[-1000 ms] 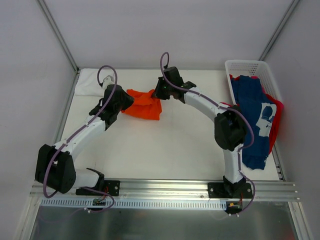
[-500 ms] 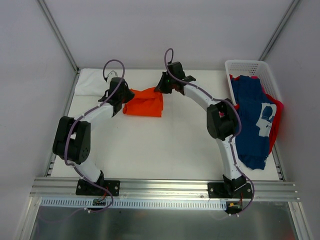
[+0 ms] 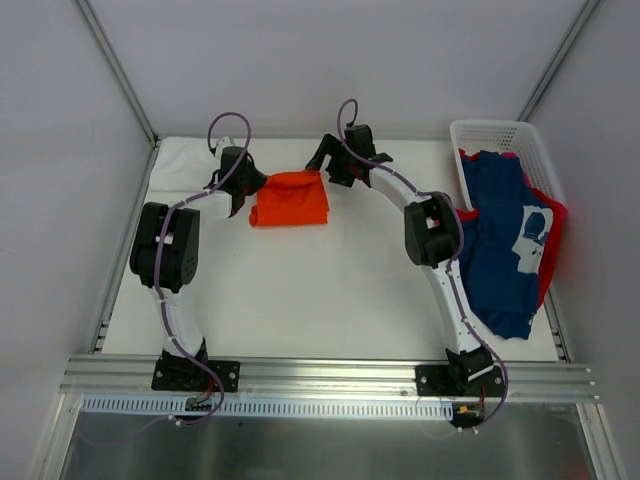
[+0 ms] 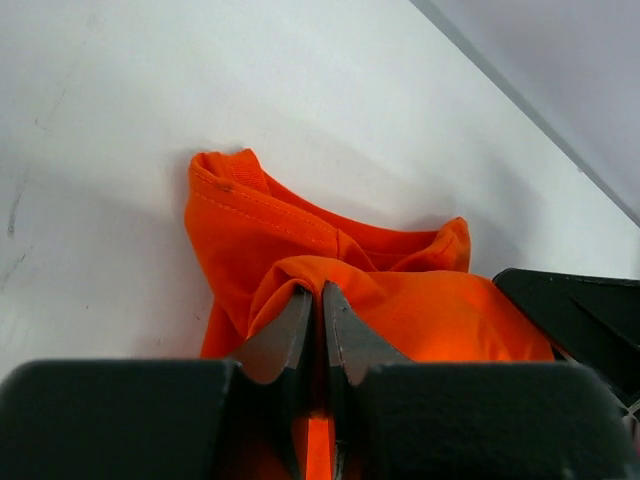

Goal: Fold and stack the t-shirts
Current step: Fold the tshirt, then neatly place the folded tshirt to the corner

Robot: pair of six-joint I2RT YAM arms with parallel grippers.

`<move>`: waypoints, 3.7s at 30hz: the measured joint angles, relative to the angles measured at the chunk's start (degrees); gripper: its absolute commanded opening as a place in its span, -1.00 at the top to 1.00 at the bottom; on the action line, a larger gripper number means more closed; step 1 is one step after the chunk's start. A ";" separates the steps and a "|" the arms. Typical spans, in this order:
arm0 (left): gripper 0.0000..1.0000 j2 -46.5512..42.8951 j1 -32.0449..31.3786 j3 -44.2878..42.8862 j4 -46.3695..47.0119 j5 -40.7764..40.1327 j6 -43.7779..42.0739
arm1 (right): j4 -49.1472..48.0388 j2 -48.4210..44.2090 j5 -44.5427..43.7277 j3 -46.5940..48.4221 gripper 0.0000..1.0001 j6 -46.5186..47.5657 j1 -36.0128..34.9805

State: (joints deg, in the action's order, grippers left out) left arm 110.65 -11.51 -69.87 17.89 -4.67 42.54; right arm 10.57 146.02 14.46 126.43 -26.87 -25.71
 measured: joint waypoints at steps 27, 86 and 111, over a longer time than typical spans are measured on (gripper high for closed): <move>-0.98 -23.56 3.93 -2.58 -4.96 3.32 -6.88 | -3.85 -47.89 -26.08 -32.92 -0.99 14.95 -9.35; 0.82 9.38 1.46 0.87 6.93 27.50 8.20 | 15.98 -106.22 -46.86 -76.50 -0.99 6.99 -24.92; 1.00 10.95 2.91 -16.72 -18.47 26.53 -8.59 | 18.45 -115.69 -48.28 -78.90 -0.99 6.12 -24.90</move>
State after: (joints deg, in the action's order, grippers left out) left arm 121.60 -8.60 -86.59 -0.58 21.87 33.95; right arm 29.02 30.33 -33.82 47.53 -20.75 -50.61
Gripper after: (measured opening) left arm 0.045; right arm 0.993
